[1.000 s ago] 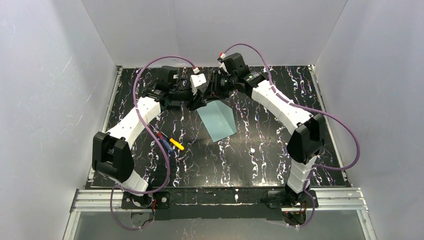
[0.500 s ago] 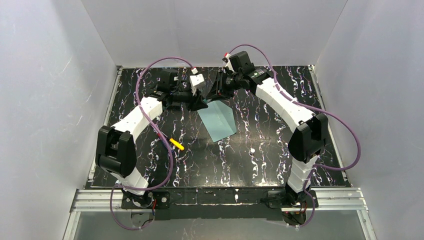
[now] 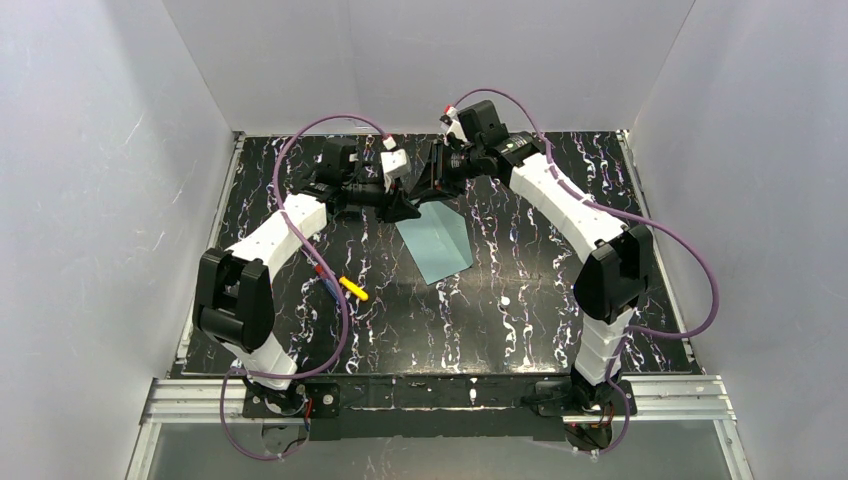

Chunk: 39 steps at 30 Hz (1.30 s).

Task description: Place the letter into the envelope and seal it

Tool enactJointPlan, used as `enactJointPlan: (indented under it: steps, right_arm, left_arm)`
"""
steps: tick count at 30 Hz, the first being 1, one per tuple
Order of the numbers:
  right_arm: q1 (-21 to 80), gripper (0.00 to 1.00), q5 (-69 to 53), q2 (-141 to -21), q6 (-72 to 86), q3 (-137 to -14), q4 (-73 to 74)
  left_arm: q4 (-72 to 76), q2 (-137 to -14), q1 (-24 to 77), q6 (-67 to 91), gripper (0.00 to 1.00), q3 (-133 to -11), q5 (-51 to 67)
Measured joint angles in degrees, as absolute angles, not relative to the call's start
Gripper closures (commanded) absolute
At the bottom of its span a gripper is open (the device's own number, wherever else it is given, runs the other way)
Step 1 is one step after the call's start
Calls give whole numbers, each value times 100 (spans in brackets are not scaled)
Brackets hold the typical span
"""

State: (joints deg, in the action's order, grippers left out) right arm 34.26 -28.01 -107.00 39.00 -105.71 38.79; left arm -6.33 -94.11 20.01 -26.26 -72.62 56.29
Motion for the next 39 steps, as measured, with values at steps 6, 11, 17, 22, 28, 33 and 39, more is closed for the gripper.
enactJointPlan:
  steps: [6,11,17,22,28,33,39]
  right_arm:
    - [3409,85,-2893,-10724,3826,-10584,3988]
    - [3413,90,-3046,-10654,3470,-10344,3699]
    - [3312,89,-3280,-10425,3055,-9992,3267]
    - [3192,89,-3498,-10420,2939,-9992,3312]
    - [3114,84,-3717,-10427,2788,-9996,3485]
    - [3107,32,-3769,-10425,2707,-9996,3452]
    - [3081,17,-3708,-9843,2703,-9037,2397]
  left_arm:
    - [-917,-9411,2012,-2895,100,-7262,5800]
    - [-1079,-9411,2003,-2720,84,-7262,5905]
    - [-797,-9334,1999,-2106,64,-7126,6051]
    - [-685,-9308,1999,-1890,63,-7085,6141]
    - [-484,-9310,1999,-1594,100,-7039,6171]
    - [-403,-9312,1999,-1444,100,-7017,6154]
    - [-189,-9312,1999,-635,100,-7017,6239]
